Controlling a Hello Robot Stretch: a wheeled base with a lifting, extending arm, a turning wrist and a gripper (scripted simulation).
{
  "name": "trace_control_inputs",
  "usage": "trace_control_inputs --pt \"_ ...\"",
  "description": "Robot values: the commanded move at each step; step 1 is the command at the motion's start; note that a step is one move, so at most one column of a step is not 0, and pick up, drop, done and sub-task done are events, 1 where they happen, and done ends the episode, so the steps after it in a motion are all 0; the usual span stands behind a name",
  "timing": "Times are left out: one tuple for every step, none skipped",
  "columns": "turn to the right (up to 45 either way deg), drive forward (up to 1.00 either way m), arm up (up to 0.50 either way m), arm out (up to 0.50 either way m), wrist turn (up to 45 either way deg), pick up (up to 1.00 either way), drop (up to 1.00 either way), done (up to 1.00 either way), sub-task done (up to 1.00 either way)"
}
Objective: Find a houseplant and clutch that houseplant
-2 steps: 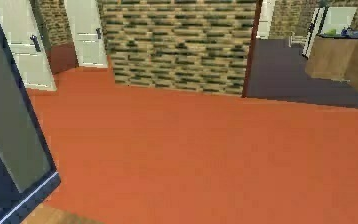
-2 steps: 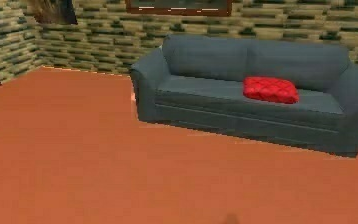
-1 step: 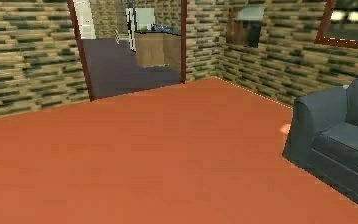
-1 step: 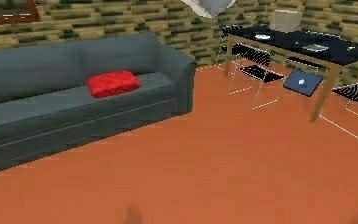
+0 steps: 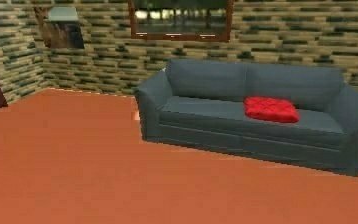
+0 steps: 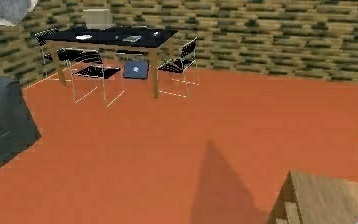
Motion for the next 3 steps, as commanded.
trace_control_inputs --pt "12.0 0.00 0.00 0.00 0.0 0.00 0.00 0.00 0.00" --pt "0.0 0.25 0.00 0.00 0.0 0.00 0.00 0.00 0.00" --pt "45.0 0.00 0.00 0.00 0.0 0.00 0.00 0.00 0.00"
